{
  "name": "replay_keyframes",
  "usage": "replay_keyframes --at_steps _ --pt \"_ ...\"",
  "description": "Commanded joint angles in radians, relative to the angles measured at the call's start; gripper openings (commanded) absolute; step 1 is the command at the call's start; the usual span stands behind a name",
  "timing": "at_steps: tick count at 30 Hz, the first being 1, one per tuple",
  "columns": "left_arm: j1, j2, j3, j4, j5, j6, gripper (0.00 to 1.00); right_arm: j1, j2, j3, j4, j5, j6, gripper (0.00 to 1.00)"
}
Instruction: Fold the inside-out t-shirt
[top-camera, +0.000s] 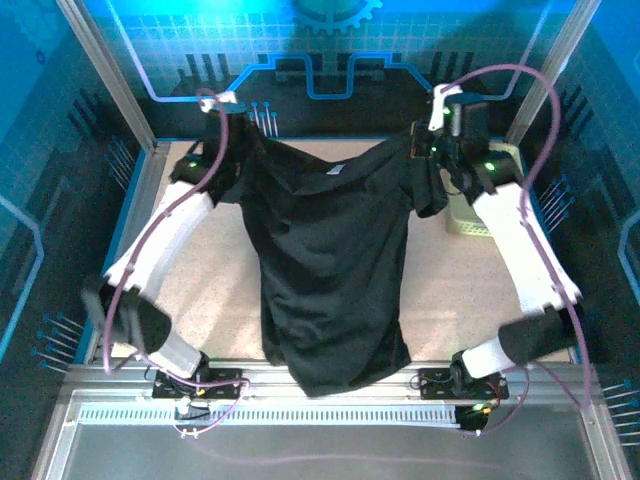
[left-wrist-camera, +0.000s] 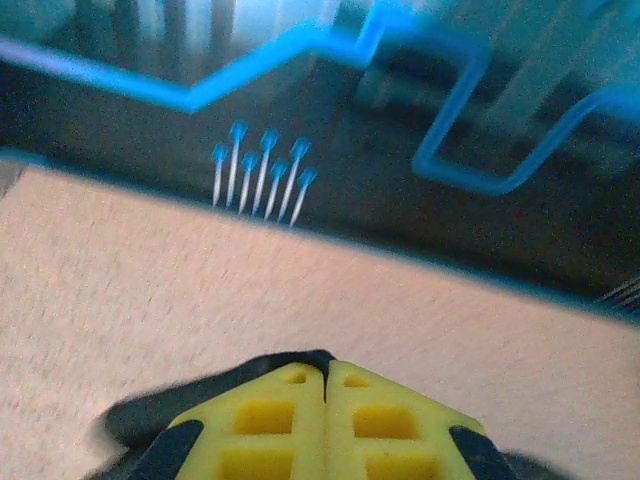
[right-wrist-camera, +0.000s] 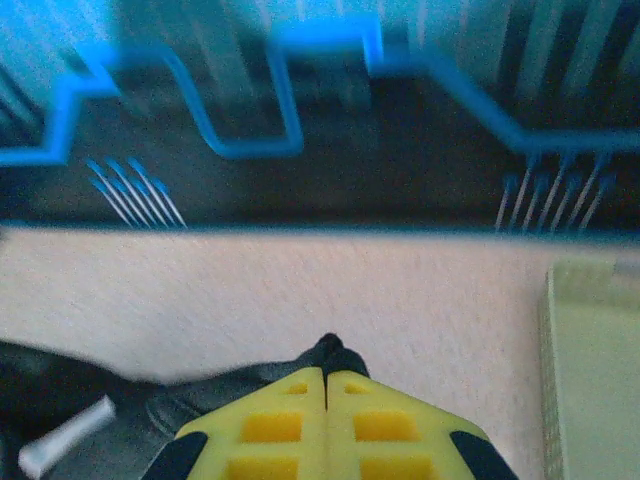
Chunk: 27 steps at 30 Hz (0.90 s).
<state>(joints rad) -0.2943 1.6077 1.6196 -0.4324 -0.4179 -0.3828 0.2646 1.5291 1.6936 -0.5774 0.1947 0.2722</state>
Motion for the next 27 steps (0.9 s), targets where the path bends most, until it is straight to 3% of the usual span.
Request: replay_keyframes --at_steps 1,3,6,8,10,12,14,18,23,27 --pt "0.048 0.132 0.027 0.0 -0.043 -0.05 0.0 -0.042 0.123 -0.005 0.116 -0.02 0.027 0.04" --pt "0.079 0.261 0.092 -0.01 -0.002 -0.079 0.0 -0.062 0.255 0.055 0.116 -0.025 0.037 0.11" --pt "0.126 0.466 0.279 -0.089 0.021 -0.109 0.04 -0.089 0.493 0.278 0.022 0.009 0.042 0.36" --pt "0.16 0.609 0.451 -0.161 0.064 -0.117 0.16 -0.103 0.647 0.494 -0.1 0.05 0.047 0.55" --pt "0.191 0.768 0.713 -0.319 0.118 -0.124 0.38 -0.112 0.77 0.713 -0.229 0.081 0.053 0.71" --pt "0.208 0.875 0.926 -0.441 0.159 -0.102 0.49 -0.114 0.831 0.84 -0.317 0.089 0.042 0.76" --pt "0.213 0.904 1.021 -0.503 0.151 -0.071 0.58 -0.111 0.804 0.823 -0.33 0.081 0.032 0.77" --pt "0.216 0.758 0.84 -0.459 0.155 -0.052 0.64 -0.098 0.583 0.493 -0.194 -0.001 0.039 0.77" --pt "0.193 0.43 0.311 -0.317 0.208 -0.108 0.68 -0.086 0.332 0.081 -0.085 -0.107 0.11 0.78" --pt "0.123 0.169 -0.099 -0.179 0.245 -0.166 0.7 -0.046 0.169 -0.215 -0.019 -0.177 0.153 0.78"
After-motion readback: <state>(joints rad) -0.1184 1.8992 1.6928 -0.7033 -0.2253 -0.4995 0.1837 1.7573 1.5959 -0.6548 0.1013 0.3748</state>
